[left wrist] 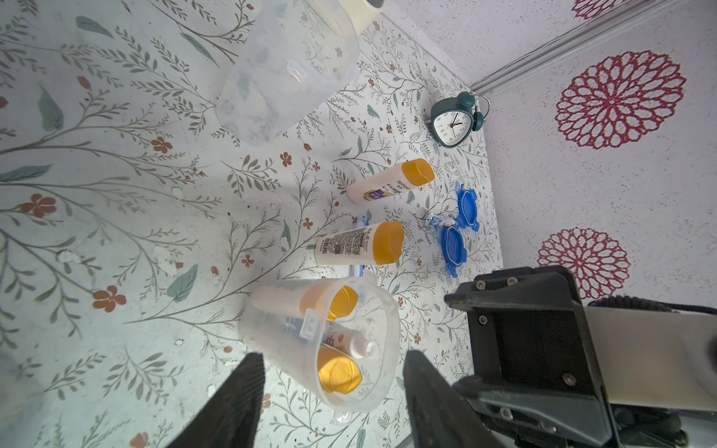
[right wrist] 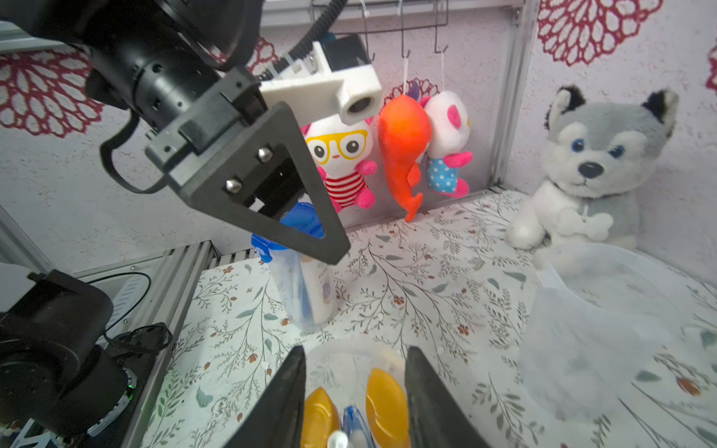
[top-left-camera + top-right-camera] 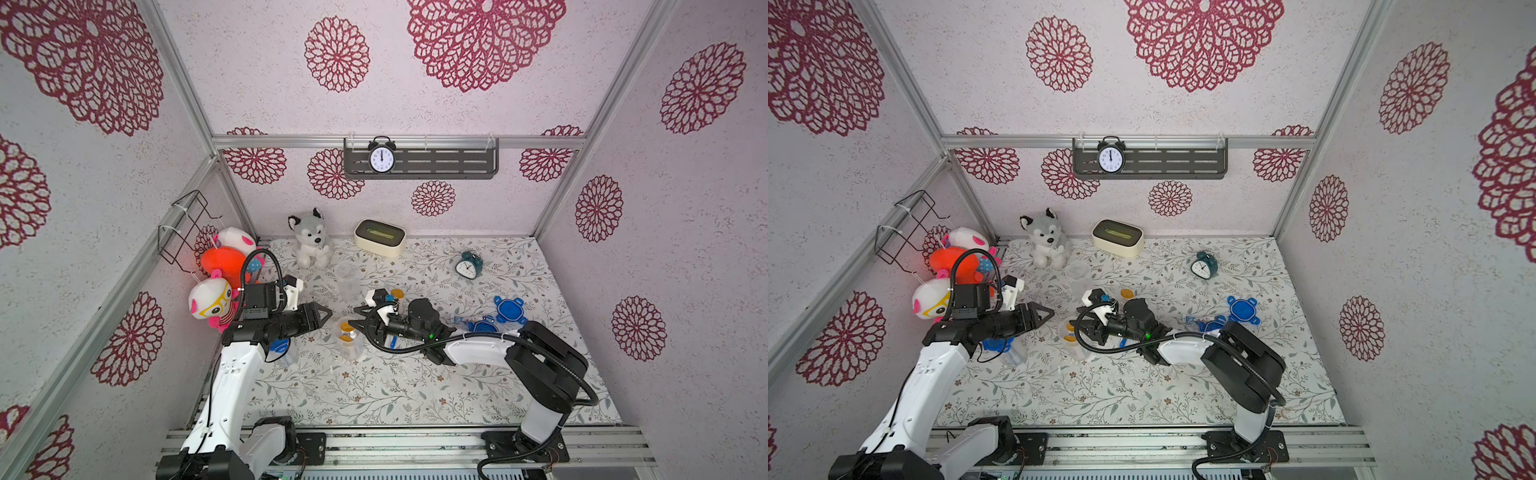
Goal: Pack away toiletry kits
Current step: Place the toiletry item into the container, then move the lid to the center of the board.
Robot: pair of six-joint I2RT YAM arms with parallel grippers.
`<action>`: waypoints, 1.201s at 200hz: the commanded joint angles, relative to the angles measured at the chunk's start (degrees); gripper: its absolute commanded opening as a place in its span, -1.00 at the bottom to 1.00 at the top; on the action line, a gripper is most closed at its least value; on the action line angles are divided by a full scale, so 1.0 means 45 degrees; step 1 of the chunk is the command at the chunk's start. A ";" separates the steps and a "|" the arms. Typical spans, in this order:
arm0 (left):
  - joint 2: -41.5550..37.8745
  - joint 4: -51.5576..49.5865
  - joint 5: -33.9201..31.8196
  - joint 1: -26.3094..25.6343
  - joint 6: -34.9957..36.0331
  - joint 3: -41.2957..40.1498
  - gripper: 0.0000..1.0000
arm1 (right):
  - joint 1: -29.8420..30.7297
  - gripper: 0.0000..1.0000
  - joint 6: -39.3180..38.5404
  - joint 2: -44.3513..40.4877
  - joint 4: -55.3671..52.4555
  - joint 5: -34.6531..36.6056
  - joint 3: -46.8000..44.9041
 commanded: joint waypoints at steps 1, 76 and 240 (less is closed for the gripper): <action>-0.0100 -0.0056 -0.0301 -0.0061 0.0259 0.0339 0.22 | -0.0391 -0.09 0.0317 -0.2233 -0.4473 0.2620 0.1023; 0.0651 -0.0471 -0.4151 -0.2268 -0.0632 0.1509 0.31 | -0.4649 -0.10 0.3473 -0.3255 -1.3355 0.3980 0.3388; 0.2324 0.1393 -0.6400 -0.6189 -0.1013 0.3485 0.31 | -1.2960 -0.03 0.4886 -0.6267 -1.6182 0.3684 -0.2100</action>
